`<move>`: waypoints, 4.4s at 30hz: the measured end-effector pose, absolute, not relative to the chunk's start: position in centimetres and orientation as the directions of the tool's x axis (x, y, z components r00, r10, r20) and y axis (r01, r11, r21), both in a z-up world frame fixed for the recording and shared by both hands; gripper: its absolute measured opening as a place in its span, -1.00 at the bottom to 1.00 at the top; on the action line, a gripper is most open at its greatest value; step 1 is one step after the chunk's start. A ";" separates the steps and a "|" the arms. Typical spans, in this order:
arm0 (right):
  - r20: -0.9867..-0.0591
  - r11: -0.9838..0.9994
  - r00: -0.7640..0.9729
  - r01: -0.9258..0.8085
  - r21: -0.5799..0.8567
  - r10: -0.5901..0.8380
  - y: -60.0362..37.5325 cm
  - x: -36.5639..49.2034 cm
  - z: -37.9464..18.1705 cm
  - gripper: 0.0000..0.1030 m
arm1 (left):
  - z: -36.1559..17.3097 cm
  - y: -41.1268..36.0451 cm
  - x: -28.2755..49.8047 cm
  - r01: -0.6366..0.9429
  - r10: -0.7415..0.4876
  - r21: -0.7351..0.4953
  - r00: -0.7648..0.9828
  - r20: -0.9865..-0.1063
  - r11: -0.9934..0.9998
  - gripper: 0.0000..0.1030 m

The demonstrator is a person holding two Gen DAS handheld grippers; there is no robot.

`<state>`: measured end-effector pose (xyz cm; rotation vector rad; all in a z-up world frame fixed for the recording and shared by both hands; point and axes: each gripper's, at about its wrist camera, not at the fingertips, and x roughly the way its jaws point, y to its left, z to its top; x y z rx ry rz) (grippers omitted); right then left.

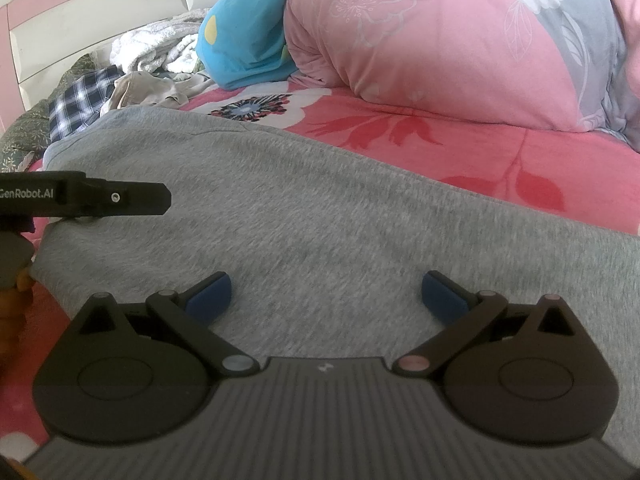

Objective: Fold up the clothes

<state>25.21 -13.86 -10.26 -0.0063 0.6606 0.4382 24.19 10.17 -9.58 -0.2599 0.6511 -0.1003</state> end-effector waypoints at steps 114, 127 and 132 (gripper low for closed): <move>-0.317 0.726 0.828 -0.149 0.671 0.462 -12.5 23.6 -9.9 0.66 | 3.2 8.6 19.9 -0.079 0.088 0.039 0.914 -0.395 0.996 -0.43; -0.413 0.765 0.856 0.034 0.644 0.309 -27.2 14.1 -8.5 0.61 | -7.7 -2.4 14.6 0.340 -0.155 0.241 0.812 -0.562 0.909 0.00; -0.419 0.788 0.849 0.004 0.616 0.323 -26.8 14.5 -7.9 0.62 | -5.3 1.8 13.1 0.400 -0.333 0.006 0.772 -0.541 0.917 0.19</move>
